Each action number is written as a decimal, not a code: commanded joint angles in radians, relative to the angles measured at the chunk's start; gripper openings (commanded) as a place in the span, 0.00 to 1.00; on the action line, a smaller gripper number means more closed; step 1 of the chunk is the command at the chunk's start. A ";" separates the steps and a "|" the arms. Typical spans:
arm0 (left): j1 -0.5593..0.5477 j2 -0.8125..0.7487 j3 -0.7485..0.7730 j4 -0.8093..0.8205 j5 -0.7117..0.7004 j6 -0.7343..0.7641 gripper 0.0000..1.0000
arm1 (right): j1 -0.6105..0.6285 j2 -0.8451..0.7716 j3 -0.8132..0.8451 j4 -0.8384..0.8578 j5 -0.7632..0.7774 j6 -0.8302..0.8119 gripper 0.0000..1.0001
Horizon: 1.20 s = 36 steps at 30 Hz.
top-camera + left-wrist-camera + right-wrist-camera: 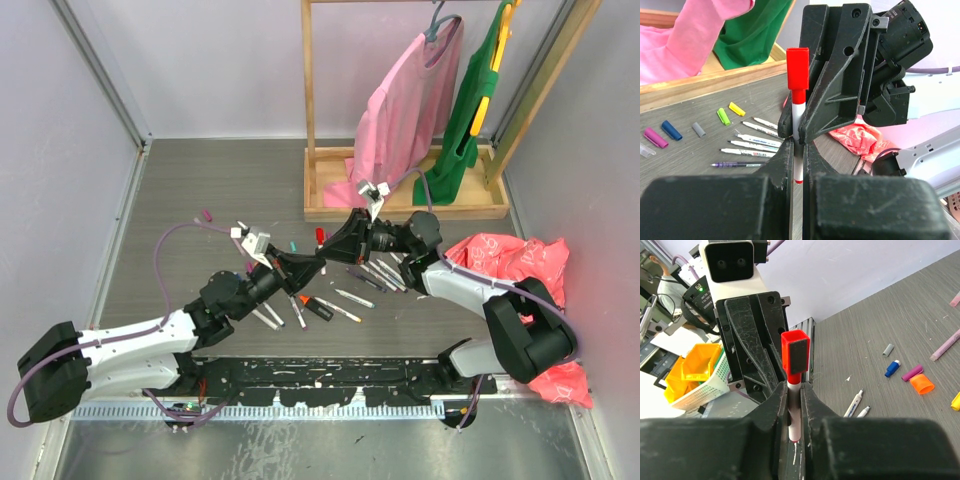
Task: Open the pen caps
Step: Pick up the pen from the center of the board, then open the pen cap from the pen.
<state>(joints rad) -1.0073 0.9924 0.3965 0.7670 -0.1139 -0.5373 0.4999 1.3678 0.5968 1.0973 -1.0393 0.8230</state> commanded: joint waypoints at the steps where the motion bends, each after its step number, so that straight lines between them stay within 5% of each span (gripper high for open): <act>1: -0.004 -0.015 0.024 0.076 -0.025 -0.006 0.00 | 0.008 -0.009 0.048 0.003 -0.005 -0.025 0.08; 6: -0.004 -0.026 0.025 0.048 0.011 0.009 0.07 | 0.008 -0.020 0.058 -0.026 -0.013 -0.047 0.01; 12: -0.005 -0.139 -0.016 -0.011 0.092 0.091 0.58 | 0.006 -0.043 0.081 -0.130 -0.025 -0.128 0.01; 17: 0.022 -0.269 0.007 -0.110 0.145 0.075 0.80 | 0.006 -0.034 0.112 -0.239 -0.044 -0.191 0.01; 27: 0.301 -0.196 0.171 -0.331 0.401 -0.249 0.83 | 0.008 -0.039 0.137 -0.325 -0.075 -0.256 0.01; 36: 0.313 -0.017 0.225 -0.254 0.470 -0.336 0.63 | 0.008 -0.033 0.142 -0.340 -0.076 -0.260 0.01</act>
<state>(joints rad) -0.6979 0.9600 0.5682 0.4629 0.2962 -0.8181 0.5026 1.3655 0.6956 0.7444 -1.1027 0.5842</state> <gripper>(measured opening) 0.673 0.179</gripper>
